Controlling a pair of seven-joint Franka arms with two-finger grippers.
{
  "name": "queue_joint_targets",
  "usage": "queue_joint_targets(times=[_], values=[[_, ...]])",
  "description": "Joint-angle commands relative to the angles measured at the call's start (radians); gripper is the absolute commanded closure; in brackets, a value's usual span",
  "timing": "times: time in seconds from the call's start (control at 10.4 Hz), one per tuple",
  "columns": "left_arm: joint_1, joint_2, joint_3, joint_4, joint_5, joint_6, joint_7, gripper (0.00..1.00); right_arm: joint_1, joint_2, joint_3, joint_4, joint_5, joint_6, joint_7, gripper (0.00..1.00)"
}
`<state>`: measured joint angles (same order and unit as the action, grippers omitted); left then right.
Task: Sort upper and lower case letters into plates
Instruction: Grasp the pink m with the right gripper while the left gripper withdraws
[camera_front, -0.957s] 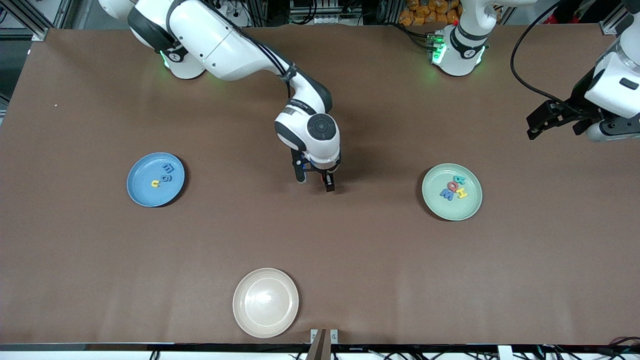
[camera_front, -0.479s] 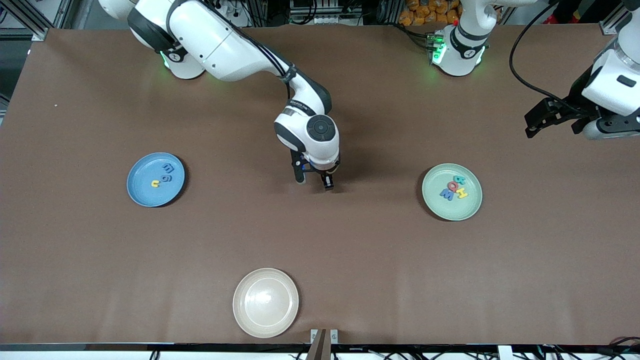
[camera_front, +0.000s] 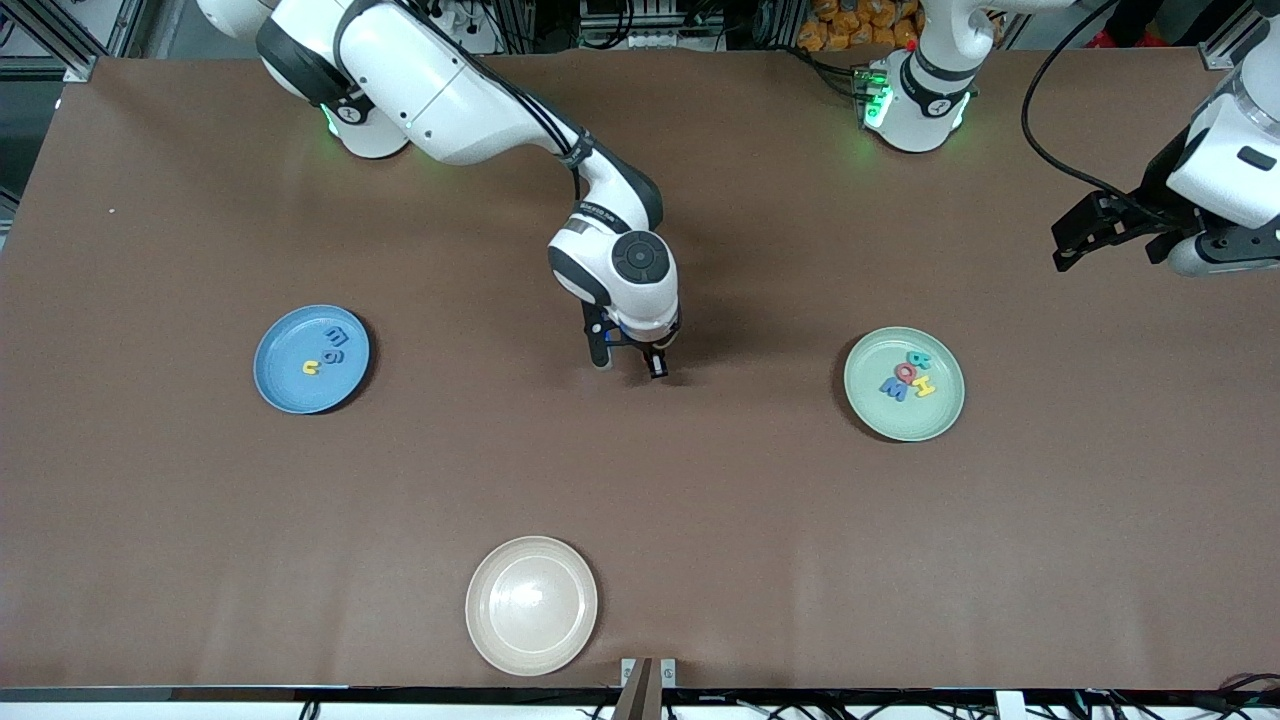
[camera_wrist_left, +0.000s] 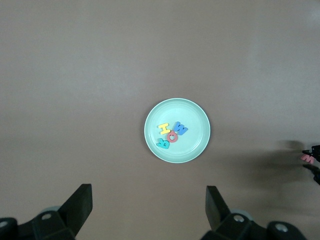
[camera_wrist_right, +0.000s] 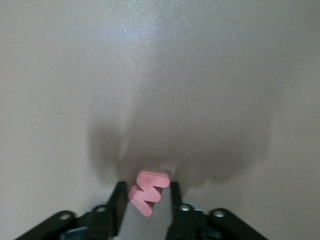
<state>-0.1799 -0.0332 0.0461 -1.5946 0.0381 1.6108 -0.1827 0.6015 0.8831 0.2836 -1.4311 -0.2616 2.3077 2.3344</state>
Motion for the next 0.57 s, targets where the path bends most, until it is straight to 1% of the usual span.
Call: queue_joint_targets(times=[0.0,0.1,0.19,0.48], values=[[0.011,-0.020,-0.006,0.012,-0.001,-0.022,0.080,0.00,-0.006,0.017,0.009,0.009,-0.008,0.004,0.011,0.92],[0.011,-0.030,-0.008,0.012,-0.001,-0.022,0.080,0.00,-0.005,0.016,0.009,0.009,-0.008,0.004,0.008,0.98],[0.011,-0.039,-0.008,0.010,-0.003,-0.022,0.080,0.00,-0.006,0.016,0.009,0.009,-0.008,0.002,0.008,1.00],[0.010,-0.036,-0.008,0.010,-0.003,-0.016,0.080,0.00,-0.016,0.002,0.019,0.012,-0.008,-0.008,-0.019,1.00]])
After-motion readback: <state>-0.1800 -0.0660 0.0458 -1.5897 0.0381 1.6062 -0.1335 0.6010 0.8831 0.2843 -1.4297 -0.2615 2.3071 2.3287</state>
